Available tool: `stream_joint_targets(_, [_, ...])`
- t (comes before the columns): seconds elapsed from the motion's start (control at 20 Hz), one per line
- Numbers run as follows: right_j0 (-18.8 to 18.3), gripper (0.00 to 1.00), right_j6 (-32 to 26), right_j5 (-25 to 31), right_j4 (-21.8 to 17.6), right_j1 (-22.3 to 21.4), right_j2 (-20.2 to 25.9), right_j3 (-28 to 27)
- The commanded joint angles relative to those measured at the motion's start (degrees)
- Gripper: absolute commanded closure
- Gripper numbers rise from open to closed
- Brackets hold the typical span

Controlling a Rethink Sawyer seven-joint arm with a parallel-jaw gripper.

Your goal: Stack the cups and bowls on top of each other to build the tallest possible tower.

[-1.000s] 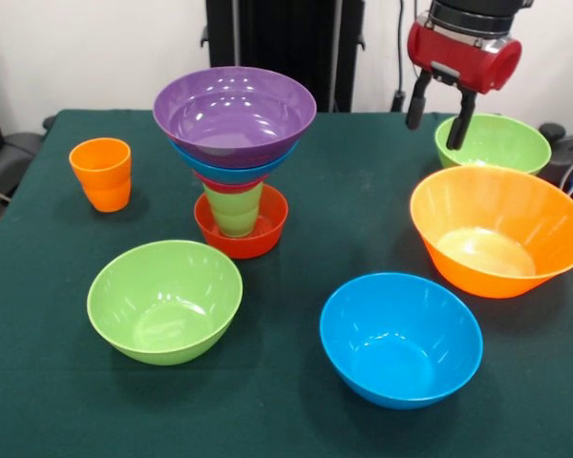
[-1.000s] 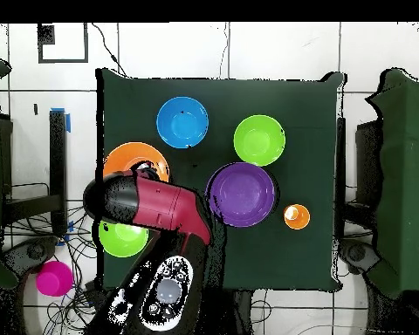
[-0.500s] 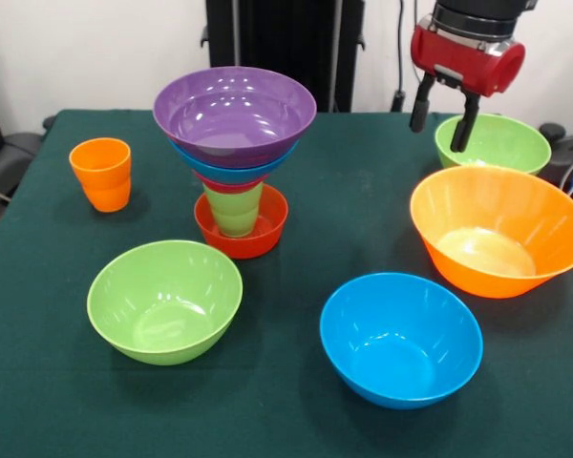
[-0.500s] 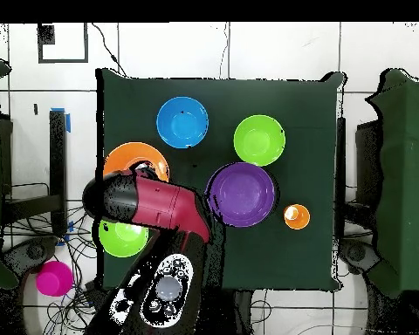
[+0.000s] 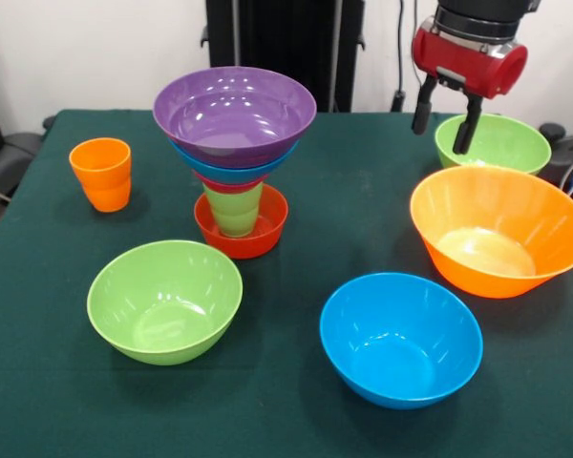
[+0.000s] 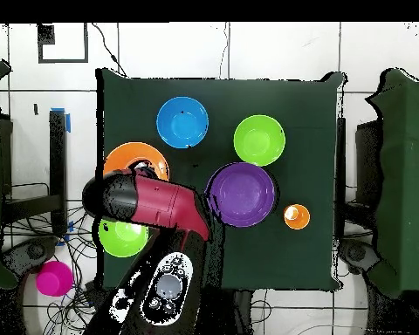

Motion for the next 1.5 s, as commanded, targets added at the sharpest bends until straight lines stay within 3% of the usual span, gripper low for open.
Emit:
stream_joint_targets(0.05, [-1.3,0.0,4.4,2.3,-0.5,3.6,6.5,-2.0])
stream_joint_targets(0.9, [-2.8,0.0,3.9,0.1,-0.6,3.8,8.3,-0.8])
stream_joint_targets(1.25, [-1.5,0.0,5.4,3.1,1.9,0.1,11.6,5.5])
stream_joint_targets(1.5, [-1.2,0.0,6.2,1.7,3.4,-1.0,14.0,9.0])
